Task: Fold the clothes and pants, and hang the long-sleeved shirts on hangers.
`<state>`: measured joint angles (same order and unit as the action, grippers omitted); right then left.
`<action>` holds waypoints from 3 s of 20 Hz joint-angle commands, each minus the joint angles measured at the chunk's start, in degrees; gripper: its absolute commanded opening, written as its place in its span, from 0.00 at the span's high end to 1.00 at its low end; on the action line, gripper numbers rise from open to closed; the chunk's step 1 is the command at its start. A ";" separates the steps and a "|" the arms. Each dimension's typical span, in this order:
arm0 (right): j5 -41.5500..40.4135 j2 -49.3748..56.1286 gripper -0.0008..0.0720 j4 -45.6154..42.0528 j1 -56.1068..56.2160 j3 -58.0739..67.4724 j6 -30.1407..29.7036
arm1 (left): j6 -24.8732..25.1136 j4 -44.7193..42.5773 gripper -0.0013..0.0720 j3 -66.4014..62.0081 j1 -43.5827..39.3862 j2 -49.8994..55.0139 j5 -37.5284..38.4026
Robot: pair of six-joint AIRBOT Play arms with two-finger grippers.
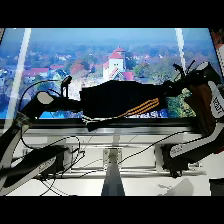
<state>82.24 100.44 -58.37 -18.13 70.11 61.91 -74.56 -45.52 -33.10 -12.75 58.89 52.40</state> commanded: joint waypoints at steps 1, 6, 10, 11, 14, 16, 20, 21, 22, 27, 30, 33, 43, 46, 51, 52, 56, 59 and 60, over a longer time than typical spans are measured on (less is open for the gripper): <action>-3.69 0.94 0.14 7.45 1.64 -3.58 -6.43 | 0.00 -7.96 0.14 0.07 -0.02 0.02 -5.46; -1.84 0.92 0.14 17.53 9.73 -5.53 -11.61 | -0.02 -11.50 0.20 0.07 -0.07 5.14 -8.76; -2.49 0.92 0.14 21.86 20.22 -5.53 -12.50 | 0.00 -11.50 0.20 0.04 -0.07 11.39 -9.77; -2.54 0.90 0.14 23.02 22.88 -5.51 -13.66 | 0.00 -11.52 0.20 0.00 -0.07 12.24 -10.56; -3.67 0.85 0.35 24.92 29.44 -4.74 -15.12 | 0.00 -11.50 0.20 -0.50 -0.07 12.35 -13.20; -4.94 0.85 0.62 25.33 32.57 -3.50 -15.12 | 0.00 -11.52 0.20 -1.40 -0.07 12.35 -13.18; -5.31 0.37 0.94 24.68 33.40 1.81 -14.97 | 1.14 -11.74 0.20 -4.17 0.07 11.32 -13.11; -5.35 -0.35 0.94 23.80 32.63 3.54 -14.47 | 2.43 -12.37 0.20 -5.27 0.07 10.43 -12.94; -5.38 -1.36 0.94 22.38 31.58 5.27 -13.35 | 3.39 -14.21 0.20 -6.69 0.07 9.11 -12.48; -8.57 -10.43 0.94 7.45 23.32 11.34 -2.60 | 3.41 -30.71 0.20 -13.88 0.31 -2.21 -10.93; -10.95 -18.36 0.94 2.43 16.04 12.70 3.89 | 3.41 -32.65 0.20 -15.91 2.64 -11.04 -13.73; -11.72 -26.34 0.94 -4.55 7.67 12.70 14.97 | 3.41 -32.50 0.20 -15.91 5.03 -18.84 -19.15; -3.06 -50.29 0.94 -34.73 -27.19 12.70 53.35 | 1.22 -32.44 0.20 -15.89 5.68 -23.96 -20.26; 2.14 -53.72 0.94 -35.39 -37.83 12.70 54.62 | 1.22 -32.44 0.20 -15.87 5.68 -23.45 -20.28; 5.33 -55.04 0.93 -35.43 -46.69 12.70 54.40 | 1.20 -31.82 0.20 -15.87 5.62 -22.86 -20.26; 5.55 -55.04 0.92 -35.41 -47.01 12.70 54.40 | 1.20 -31.82 0.20 -15.87 5.62 -22.86 -20.28; 7.80 -55.10 0.93 -35.54 -46.99 12.70 58.55 | 1.22 -31.82 0.20 -15.87 5.62 -22.86 -20.26; 7.37 -55.39 0.81 -36.22 -46.99 12.70 67.08 | 1.20 -31.82 0.20 -15.87 5.62 -22.86 -20.28; 7.32 -55.39 0.57 -36.15 -47.01 12.70 70.27 | 1.22 -31.82 0.20 -15.87 5.62 -22.86 -20.26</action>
<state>89.08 45.25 -94.24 -64.82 82.76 123.85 -73.34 -77.36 -48.95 -7.09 36.01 32.14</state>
